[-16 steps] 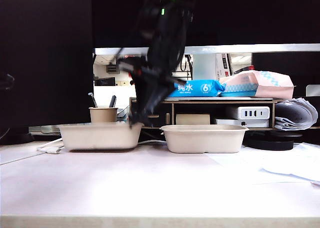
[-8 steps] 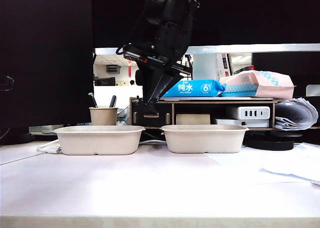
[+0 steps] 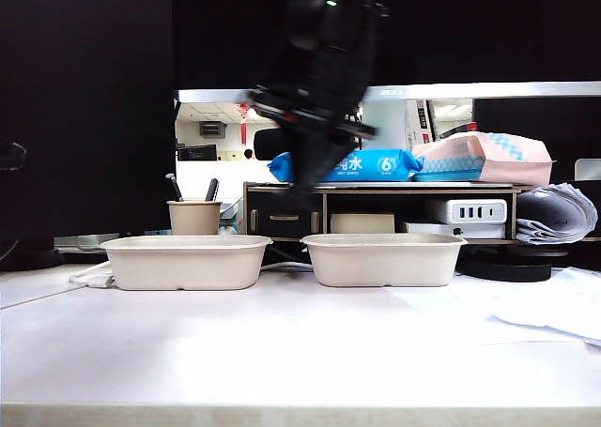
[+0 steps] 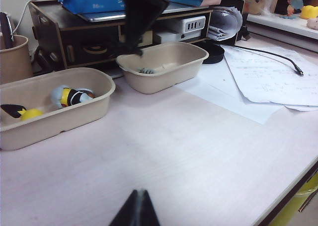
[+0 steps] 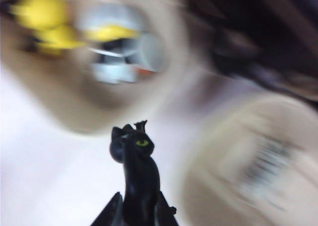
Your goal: Put the dolls with similar sizes into the same paper box, while dolls with different sizes go into separate paper boxes.
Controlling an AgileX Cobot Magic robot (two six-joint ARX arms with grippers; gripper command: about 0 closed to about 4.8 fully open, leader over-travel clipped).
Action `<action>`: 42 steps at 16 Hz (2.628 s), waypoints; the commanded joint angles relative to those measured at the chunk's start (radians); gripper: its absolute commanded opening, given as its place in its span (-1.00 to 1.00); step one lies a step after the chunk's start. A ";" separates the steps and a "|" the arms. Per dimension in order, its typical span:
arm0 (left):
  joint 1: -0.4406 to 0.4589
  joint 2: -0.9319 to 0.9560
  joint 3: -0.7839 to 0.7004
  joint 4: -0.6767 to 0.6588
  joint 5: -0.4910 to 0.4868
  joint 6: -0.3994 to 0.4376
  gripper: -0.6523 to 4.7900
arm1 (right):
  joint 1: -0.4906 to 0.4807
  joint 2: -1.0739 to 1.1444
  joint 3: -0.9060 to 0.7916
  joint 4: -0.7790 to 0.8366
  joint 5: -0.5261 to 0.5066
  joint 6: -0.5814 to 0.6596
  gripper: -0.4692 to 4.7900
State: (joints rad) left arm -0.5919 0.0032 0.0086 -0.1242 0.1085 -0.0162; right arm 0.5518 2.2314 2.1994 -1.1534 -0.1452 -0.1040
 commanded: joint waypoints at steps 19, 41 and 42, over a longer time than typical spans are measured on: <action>0.233 0.000 0.001 0.005 0.003 0.002 -0.78 | -0.066 -0.184 0.003 0.040 -0.209 -0.034 -0.84; 0.557 0.000 0.001 0.002 0.002 0.002 -0.78 | 0.136 -0.908 0.000 0.416 0.143 0.116 -0.82; 0.557 0.000 0.001 0.002 0.002 0.002 -0.78 | 0.123 -0.907 0.000 0.408 0.147 0.115 -0.82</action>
State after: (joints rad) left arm -0.0334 0.0032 0.0086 -0.1314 0.1089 -0.0166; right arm 0.6857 1.3277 2.1971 -0.7490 -0.0013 0.0082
